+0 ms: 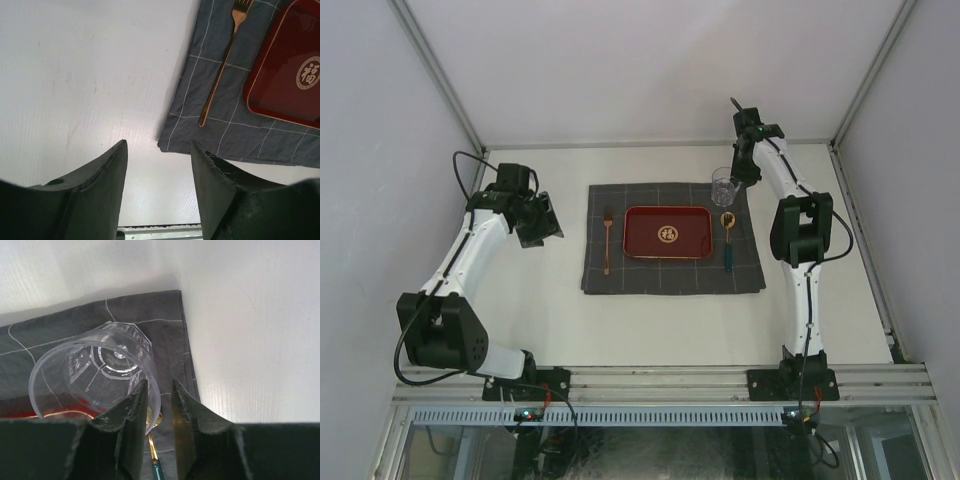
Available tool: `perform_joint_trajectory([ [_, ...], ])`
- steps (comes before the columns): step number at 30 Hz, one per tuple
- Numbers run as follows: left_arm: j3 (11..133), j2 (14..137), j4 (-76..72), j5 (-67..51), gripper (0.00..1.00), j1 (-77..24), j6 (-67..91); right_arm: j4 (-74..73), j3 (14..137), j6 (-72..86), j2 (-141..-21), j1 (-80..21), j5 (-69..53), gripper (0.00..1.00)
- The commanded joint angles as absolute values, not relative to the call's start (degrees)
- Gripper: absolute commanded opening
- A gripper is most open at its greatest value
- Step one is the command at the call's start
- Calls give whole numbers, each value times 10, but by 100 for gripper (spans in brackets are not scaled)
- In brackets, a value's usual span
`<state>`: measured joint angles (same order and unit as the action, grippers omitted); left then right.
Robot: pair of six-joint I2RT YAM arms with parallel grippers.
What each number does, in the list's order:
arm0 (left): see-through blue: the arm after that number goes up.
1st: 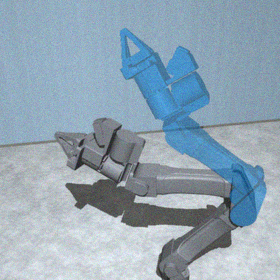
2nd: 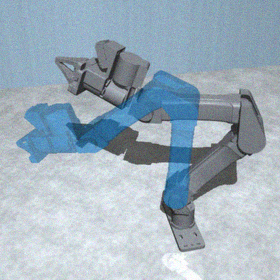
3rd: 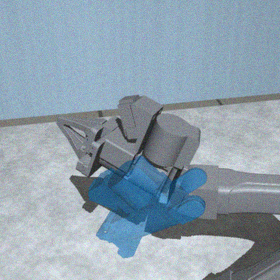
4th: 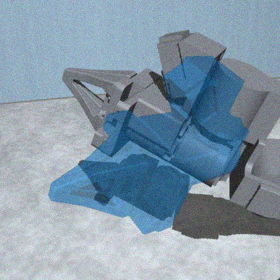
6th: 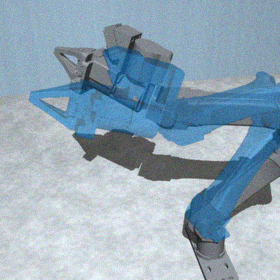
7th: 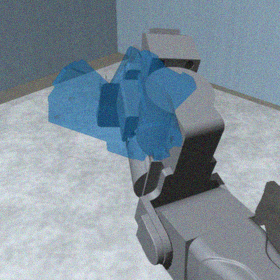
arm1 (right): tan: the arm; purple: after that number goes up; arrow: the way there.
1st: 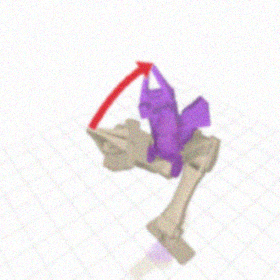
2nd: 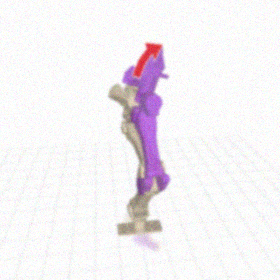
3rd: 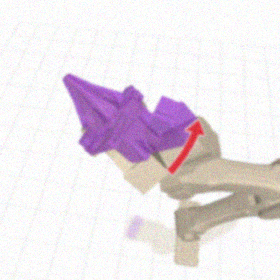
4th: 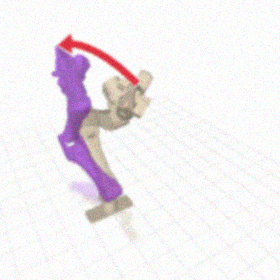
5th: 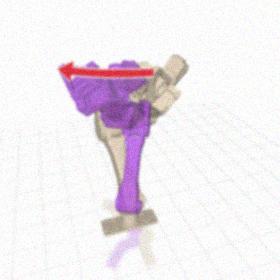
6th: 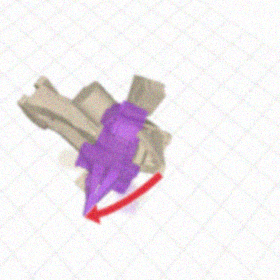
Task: Set the dinner table for one person
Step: Adjust the cup on the napkin, then adjust the spoon with the napkin.
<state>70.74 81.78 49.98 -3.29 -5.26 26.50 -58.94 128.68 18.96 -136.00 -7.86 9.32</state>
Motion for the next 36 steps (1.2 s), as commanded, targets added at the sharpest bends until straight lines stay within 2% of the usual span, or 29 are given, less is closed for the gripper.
perform_joint_trajectory([
  [1,726,811,480,-47,58,-57,272,-578,1288,182,-1330,-76,103,26],
  [8,716,806,473,-64,58,-57,266,-567,1274,185,-1295,-83,100,32],
  [15,714,802,476,-71,58,-57,262,-549,1202,200,-1223,-97,101,33],
  [27,725,805,474,-88,58,-57,255,-488,924,243,-1057,-139,85,28],
  [36,718,793,473,-94,58,-56,255,-450,829,273,-1064,-176,61,23],
])
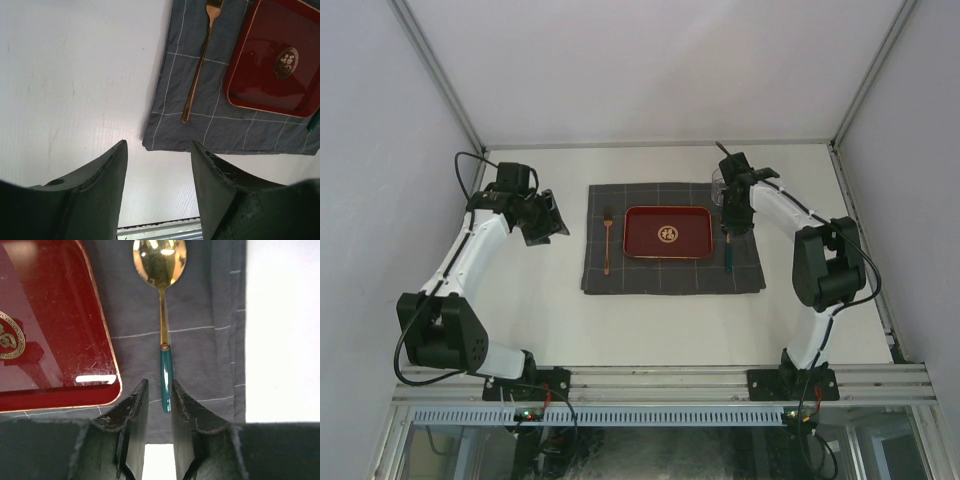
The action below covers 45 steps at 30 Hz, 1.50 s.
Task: Set the dinner table for one person
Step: Adjust the spoon with the napkin.
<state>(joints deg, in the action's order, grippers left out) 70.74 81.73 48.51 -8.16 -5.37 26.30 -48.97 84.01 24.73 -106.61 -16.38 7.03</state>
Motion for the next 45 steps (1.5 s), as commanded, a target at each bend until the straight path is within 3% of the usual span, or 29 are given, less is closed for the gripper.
perform_joint_trajectory([
  [1,716,789,474,-94,58,-57,255,-448,825,275,-1069,-179,61,22],
  [45,705,766,490,-78,58,-56,244,-443,808,279,-1127,-174,101,22],
])
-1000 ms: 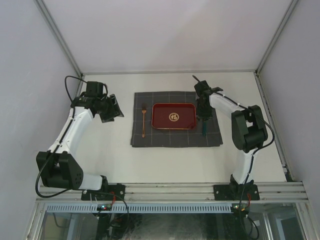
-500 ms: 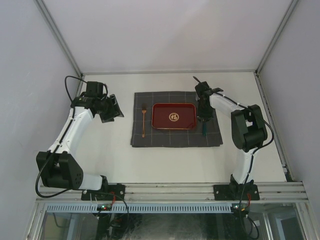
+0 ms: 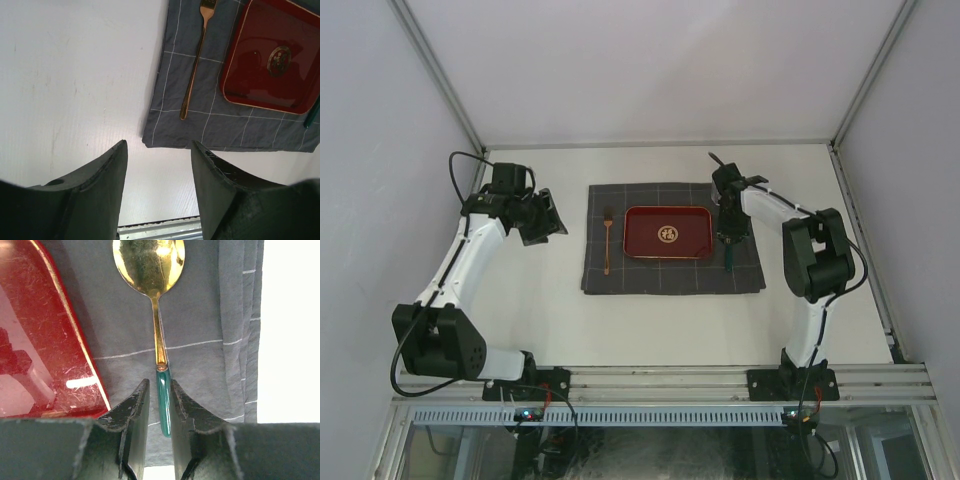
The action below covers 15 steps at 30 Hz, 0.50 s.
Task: Set the dinner table for one person
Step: Adjust the spoon with the napkin.
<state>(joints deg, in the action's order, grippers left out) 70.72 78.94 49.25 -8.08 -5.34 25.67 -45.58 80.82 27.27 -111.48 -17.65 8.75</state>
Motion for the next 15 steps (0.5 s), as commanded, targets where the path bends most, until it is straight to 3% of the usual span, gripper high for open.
perform_joint_trajectory([
  [1,704,767,490,-76,58,-56,243,-443,808,279,-1130,-174,103,22],
  [10,709,769,495,-73,58,-57,247,-435,806,278,-1144,-173,93,19],
  [15,708,769,496,-71,58,-56,247,-436,806,273,-1145,-173,91,9],
])
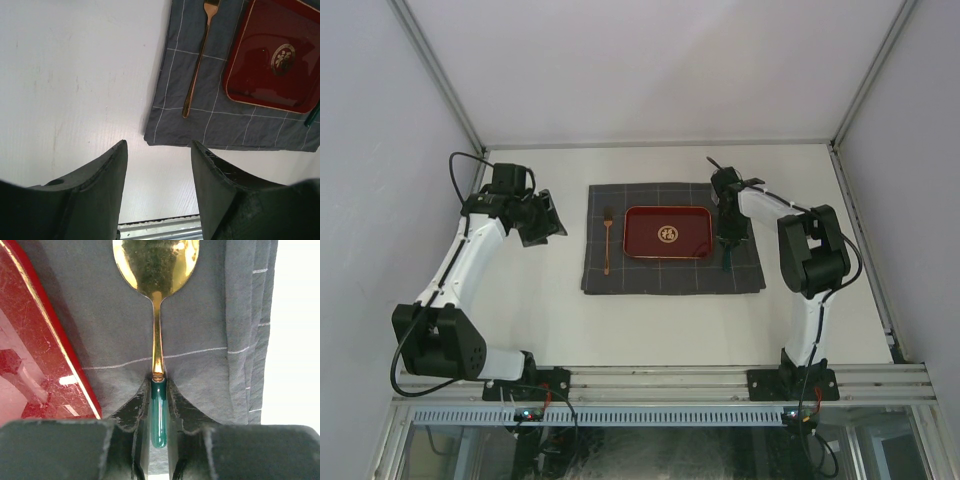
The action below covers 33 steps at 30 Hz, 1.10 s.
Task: Set the dinner table for one person
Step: Adjust the spoon with the napkin.
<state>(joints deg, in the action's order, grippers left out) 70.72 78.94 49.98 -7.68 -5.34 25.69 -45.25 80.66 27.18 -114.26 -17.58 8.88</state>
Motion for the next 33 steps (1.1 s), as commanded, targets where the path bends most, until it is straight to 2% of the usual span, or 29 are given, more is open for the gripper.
perform_joint_trajectory([
  [1,708,768,496,-70,58,-56,248,-436,806,273,-1144,-172,91,5],
  [3,708,767,497,-71,58,-56,249,-437,806,271,-1144,-171,91,0],
  [12,707,766,497,-69,58,-56,249,-440,810,261,-1139,-165,92,0],
  [33,706,776,493,-72,58,-56,249,-495,902,198,-1191,-162,105,0],
])
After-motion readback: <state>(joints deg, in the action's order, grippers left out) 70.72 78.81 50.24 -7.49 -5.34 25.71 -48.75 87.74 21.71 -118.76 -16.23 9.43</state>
